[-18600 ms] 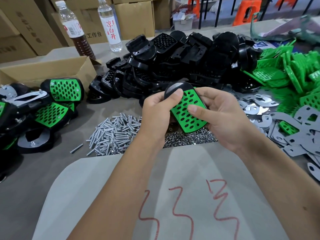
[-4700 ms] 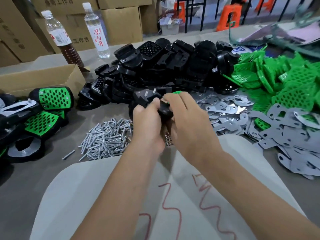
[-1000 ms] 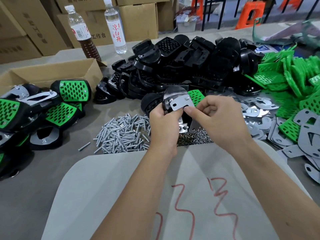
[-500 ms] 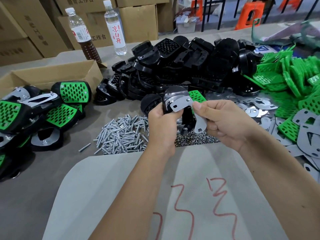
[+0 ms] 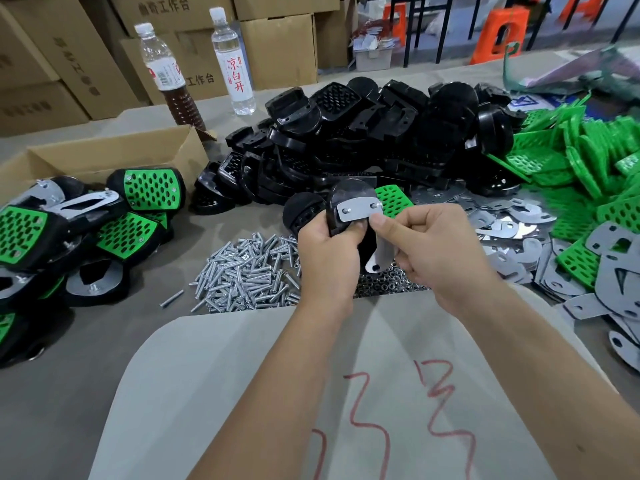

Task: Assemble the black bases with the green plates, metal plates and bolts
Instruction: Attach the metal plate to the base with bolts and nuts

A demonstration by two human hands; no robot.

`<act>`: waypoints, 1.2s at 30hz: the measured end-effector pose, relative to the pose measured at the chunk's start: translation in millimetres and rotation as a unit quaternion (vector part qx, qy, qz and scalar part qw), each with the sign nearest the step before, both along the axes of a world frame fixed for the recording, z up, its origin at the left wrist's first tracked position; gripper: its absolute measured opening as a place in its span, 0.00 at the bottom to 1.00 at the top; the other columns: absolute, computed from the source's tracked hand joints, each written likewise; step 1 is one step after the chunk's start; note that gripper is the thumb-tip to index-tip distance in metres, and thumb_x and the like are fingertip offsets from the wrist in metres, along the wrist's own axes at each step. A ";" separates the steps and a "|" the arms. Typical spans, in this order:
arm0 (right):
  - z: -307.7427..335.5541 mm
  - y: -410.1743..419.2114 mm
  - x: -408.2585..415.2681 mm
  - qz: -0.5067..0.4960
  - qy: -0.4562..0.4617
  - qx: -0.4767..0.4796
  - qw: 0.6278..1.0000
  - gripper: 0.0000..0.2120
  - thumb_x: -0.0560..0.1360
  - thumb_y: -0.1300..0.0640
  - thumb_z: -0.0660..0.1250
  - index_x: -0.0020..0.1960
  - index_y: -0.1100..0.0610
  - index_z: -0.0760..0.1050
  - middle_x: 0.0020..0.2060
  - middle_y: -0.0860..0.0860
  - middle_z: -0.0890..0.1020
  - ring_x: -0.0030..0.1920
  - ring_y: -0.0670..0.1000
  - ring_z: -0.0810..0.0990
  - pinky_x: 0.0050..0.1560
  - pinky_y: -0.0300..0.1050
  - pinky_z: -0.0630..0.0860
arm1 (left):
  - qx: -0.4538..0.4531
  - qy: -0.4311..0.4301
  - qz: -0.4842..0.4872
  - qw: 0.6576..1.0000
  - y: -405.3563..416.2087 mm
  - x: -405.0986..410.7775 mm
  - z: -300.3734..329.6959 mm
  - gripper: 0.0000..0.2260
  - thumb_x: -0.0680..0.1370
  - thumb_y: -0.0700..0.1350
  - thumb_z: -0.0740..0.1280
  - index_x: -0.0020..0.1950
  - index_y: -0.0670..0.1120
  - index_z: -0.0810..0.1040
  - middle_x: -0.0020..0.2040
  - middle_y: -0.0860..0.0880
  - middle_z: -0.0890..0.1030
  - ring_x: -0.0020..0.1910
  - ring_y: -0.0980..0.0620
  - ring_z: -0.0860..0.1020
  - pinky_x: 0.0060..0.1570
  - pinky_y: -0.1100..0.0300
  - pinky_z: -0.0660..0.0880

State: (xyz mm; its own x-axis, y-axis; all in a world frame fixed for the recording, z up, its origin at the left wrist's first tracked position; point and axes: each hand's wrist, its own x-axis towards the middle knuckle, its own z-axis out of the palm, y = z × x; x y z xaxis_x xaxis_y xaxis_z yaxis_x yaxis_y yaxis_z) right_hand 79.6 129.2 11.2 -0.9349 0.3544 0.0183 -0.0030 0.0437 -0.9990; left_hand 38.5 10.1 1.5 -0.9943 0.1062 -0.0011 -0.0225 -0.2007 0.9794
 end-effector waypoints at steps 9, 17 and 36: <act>-3.2 8.3 -3.2 -0.029 -0.026 0.022 0.999 0.24 0.79 0.50 0.74 0.33 0.63 0.71 0.26 0.63 0.77 0.20 0.51 0.64 0.21 0.37 0.61 | -0.011 -0.047 -0.169 0.984 -16.3 -2.6 8.0 0.24 0.68 0.28 0.65 0.63 0.39 0.80 0.57 0.37 0.85 0.54 0.43 0.83 0.58 0.45 0.77; -11.4 8.4 -3.9 -0.033 -0.039 0.026 0.998 0.21 0.79 0.50 0.75 0.33 0.60 0.73 0.19 0.52 0.73 0.18 0.49 0.69 0.21 0.40 0.71 | 0.047 -0.122 -0.225 0.966 -19.9 -5.7 9.9 0.29 0.72 0.19 0.55 0.66 0.40 0.78 0.63 0.38 0.84 0.58 0.43 0.84 0.59 0.48 0.80; -11.7 1.7 1.5 -0.068 0.003 0.077 0.995 0.21 0.79 0.47 0.73 0.32 0.56 0.76 0.23 0.51 0.79 0.20 0.51 0.69 0.27 0.46 0.72 | 0.041 -0.134 -0.236 0.962 -22.1 -1.8 15.9 0.26 0.75 0.21 0.56 0.69 0.36 0.76 0.60 0.37 0.83 0.58 0.41 0.82 0.65 0.44 0.78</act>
